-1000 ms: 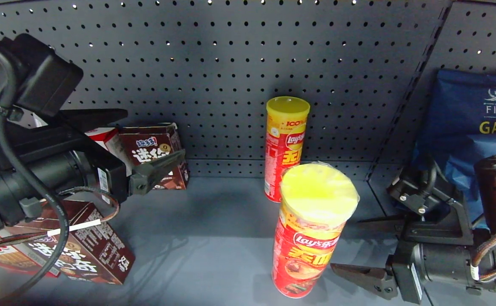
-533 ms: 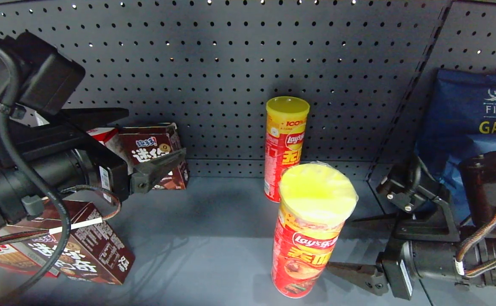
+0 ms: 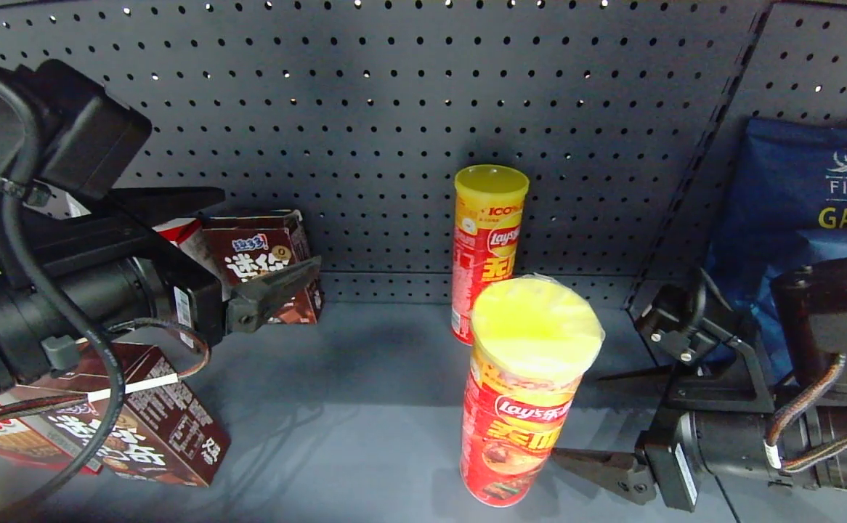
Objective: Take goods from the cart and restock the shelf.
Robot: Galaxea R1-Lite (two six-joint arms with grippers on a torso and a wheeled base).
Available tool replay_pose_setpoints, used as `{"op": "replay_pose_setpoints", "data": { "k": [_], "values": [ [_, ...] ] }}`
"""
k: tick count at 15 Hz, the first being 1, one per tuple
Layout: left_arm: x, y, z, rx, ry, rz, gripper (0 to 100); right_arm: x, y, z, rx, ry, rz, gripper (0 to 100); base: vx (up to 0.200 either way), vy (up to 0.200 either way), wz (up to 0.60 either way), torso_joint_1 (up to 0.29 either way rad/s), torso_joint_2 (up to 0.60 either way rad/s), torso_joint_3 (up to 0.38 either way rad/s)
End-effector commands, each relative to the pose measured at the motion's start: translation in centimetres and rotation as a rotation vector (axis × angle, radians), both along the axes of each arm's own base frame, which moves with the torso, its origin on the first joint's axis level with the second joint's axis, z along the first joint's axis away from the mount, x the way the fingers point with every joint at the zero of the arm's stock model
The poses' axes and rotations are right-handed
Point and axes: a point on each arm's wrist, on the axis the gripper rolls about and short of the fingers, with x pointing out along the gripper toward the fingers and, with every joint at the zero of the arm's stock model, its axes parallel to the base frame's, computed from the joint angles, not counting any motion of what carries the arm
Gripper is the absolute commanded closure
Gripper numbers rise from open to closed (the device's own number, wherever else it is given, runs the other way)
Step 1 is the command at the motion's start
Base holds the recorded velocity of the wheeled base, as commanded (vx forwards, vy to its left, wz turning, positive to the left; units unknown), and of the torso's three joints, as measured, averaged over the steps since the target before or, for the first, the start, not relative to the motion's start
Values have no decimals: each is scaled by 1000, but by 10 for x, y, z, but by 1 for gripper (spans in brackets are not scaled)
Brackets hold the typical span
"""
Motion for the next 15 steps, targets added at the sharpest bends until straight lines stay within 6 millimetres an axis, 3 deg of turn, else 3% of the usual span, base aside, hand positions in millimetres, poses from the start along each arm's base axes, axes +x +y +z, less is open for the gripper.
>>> {"op": "replay_pose_setpoints", "data": {
  "k": [1,15],
  "values": [
    [1,0,0,1,1,2,0,-1,-1,1,4,-5,1,0,0,0,0,0,0,0],
    [2,1,-1,0,3,8,0,2,4,-1,-3,4,9,0,0,0,0,0,0,0]
  ]
}}
